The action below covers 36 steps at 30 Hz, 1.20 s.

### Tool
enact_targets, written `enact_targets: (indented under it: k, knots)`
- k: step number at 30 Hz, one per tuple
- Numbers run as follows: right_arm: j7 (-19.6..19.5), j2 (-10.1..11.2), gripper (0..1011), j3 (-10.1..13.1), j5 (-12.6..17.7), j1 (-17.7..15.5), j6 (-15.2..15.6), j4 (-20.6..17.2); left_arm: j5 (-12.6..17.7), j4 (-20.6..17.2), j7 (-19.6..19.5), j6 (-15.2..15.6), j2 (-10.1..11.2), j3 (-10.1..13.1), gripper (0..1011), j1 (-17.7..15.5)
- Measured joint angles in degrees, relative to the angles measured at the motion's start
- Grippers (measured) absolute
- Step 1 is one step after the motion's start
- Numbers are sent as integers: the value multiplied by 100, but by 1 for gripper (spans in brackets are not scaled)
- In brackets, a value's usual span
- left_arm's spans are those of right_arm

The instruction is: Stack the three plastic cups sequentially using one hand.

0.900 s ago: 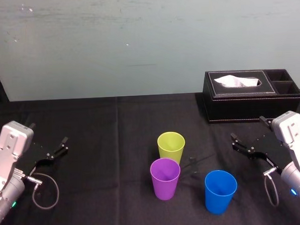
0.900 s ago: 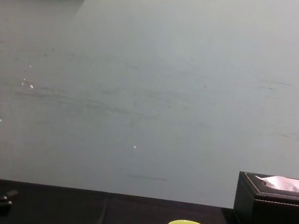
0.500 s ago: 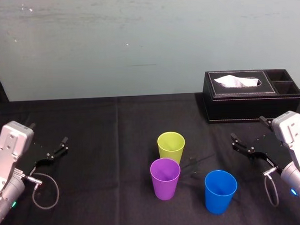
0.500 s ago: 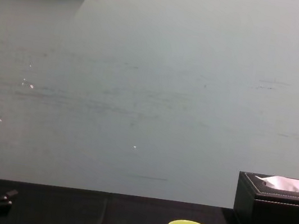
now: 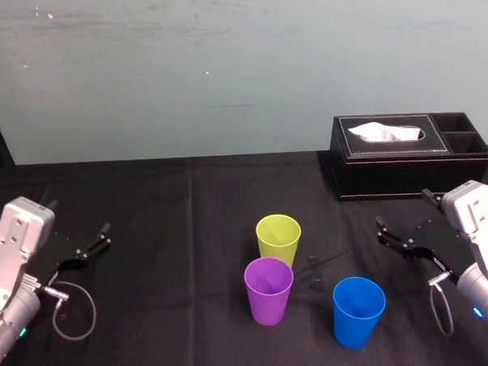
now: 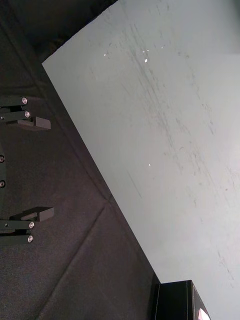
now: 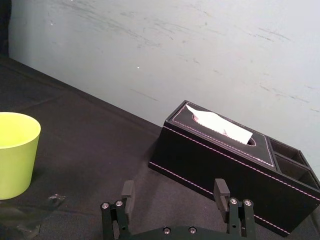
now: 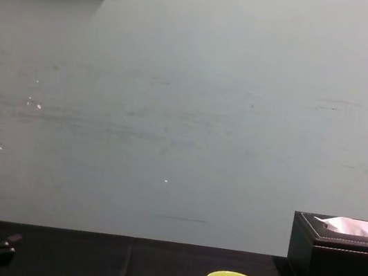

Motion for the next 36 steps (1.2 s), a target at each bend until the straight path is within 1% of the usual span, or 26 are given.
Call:
enact_targets:
  k: [36]
  knots:
    - [0,0,1003,0,0,0,0,0,0,0,0,0,0,0,1000,0]
